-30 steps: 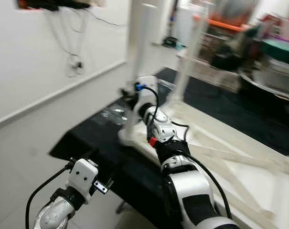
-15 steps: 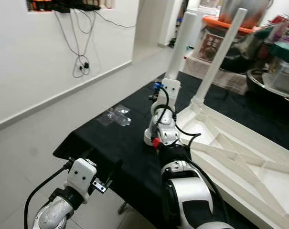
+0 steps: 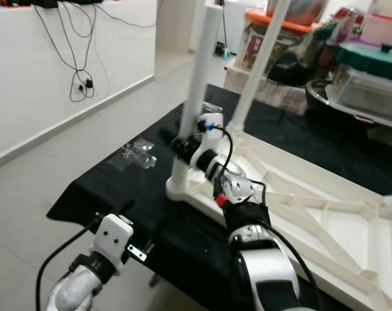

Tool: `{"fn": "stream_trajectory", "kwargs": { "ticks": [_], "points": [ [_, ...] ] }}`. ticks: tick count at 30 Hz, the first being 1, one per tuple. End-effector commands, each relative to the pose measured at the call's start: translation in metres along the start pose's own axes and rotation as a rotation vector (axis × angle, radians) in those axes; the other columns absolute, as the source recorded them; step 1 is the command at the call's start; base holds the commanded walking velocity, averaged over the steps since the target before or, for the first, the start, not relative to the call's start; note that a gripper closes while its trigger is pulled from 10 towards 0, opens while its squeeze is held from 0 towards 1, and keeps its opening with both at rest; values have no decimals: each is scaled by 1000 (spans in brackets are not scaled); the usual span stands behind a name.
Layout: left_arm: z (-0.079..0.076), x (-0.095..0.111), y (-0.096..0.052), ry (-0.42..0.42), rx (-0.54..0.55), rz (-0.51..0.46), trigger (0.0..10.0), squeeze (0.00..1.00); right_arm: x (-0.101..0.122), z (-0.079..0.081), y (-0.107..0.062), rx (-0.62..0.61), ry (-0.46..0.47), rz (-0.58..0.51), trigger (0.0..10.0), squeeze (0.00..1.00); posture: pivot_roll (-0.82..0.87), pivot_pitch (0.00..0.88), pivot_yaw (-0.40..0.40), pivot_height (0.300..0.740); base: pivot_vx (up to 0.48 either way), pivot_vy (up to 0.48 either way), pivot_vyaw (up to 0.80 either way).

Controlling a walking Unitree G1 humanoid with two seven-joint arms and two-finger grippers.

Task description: Building children table

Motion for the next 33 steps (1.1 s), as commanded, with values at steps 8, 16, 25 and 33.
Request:
{"fn": "stream_trajectory", "kwargs": {
  "ticks": [8,16,25,33],
  "points": [
    [-5,-4,-1,-3,-14,18,10000,0,19,20,9,282,9,-58,10000,0,68,0,-143,740,0,0,0],
    [-3,-3,-1,0,-4,14,10000,0,12,20,19,204,-56,-42,0,0,74,4,-147,740,0,0,0],
    [-2,-3,-1,0,-5,15,10000,0,6,-35,15,-433,-226,66,0,0,69,11,-141,740,0,0,0],
    [-2,-3,-1,0,-8,17,10000,0,-9,-90,-71,-1368,-204,243,0,0,67,13,-138,740,0,0,0]
  ]
}}
Point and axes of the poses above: a point about 5 cm out from each wrist's last joint towards the gripper, its own y axis pointing out of the wrist towards the gripper, its own x axis along the axis of the wrist's last joint, z = x × y, the point moved 3 cm from there along y, pointing out of the wrist towards the gripper, and after that the axes turned 11 degrees about -y, right-handed, at the moved point
